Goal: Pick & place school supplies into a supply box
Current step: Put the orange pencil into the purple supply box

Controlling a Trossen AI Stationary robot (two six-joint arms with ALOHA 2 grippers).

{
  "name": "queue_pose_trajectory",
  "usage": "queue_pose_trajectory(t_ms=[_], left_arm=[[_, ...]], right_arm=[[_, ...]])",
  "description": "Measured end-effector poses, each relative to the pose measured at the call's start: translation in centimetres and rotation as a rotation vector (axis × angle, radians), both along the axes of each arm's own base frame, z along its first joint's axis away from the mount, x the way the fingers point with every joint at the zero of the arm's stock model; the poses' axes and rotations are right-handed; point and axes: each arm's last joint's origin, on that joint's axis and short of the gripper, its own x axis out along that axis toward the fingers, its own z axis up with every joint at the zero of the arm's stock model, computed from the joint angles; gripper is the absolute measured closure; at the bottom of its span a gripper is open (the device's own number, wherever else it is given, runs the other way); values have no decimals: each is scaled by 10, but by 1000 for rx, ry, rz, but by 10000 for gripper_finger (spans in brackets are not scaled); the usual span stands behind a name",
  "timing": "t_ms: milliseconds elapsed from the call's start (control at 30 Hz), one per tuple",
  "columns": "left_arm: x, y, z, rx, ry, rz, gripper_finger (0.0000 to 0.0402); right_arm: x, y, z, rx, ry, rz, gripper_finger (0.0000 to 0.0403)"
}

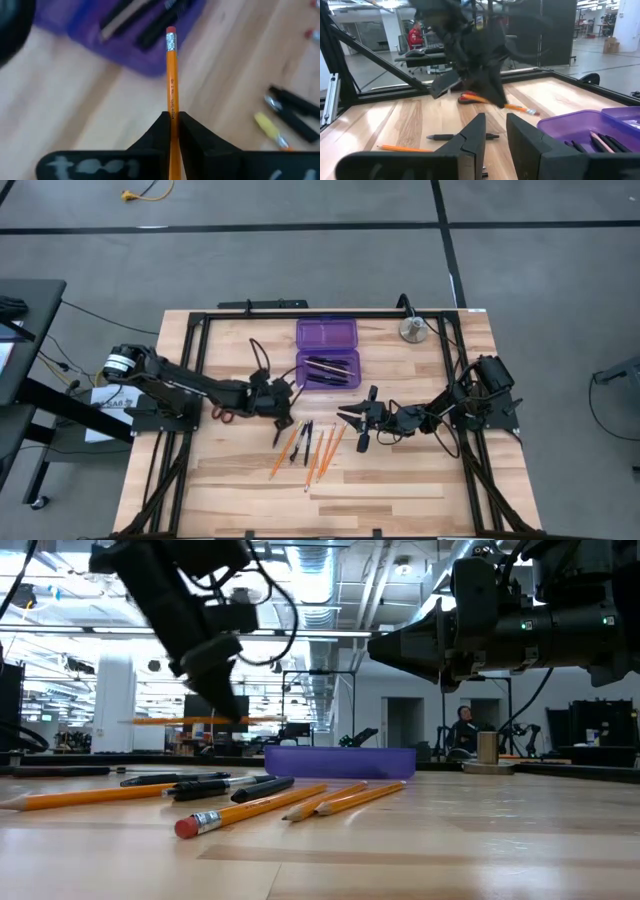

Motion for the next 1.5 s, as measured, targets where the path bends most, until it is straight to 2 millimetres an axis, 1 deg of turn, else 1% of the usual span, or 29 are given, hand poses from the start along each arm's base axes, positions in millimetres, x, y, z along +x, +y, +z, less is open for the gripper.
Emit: queue_pose_trajectory(t_ms=[167,333,500,600,667,767,900,1000,1133,1200,1333,1500], left_arm=[[12,19,15,75,-4,-30,393],[26,45,29,81,-59,-91,393],[35,76,39,1,-204,-192,393],[38,97,41,-71,-267,-212,393],[41,109,40,-109,-253,-203,393],[56,123,39,-130,-211,-210,393],[85,133,33,-132,-100,-256,393],[107,138,33,-134,-68,-264,392],[125,143,26,-151,-38,-262,388],[130,145,25,-148,-39,-260,387],[131,145,27,-140,-44,-259,382],[130,144,29,-101,-35,-214,368]], right_arm=[[0,0,0,0,0,0,330],[0,0,0,-1,0,0,330],[0,0,0,-8,2,0,330],[0,0,0,-9,2,0,330],[0,0,0,-10,2,-1,330],[1,-2,-1,-12,9,-7,330],[2,-6,-1,-12,12,-21,330],[2,-5,-2,-14,18,-19,330],[2,-5,-2,-16,26,-13,330],[1,-4,-4,-20,37,-9,330],[0,1,-6,-29,63,11,330],[-1,3,-6,-28,59,18,330]])
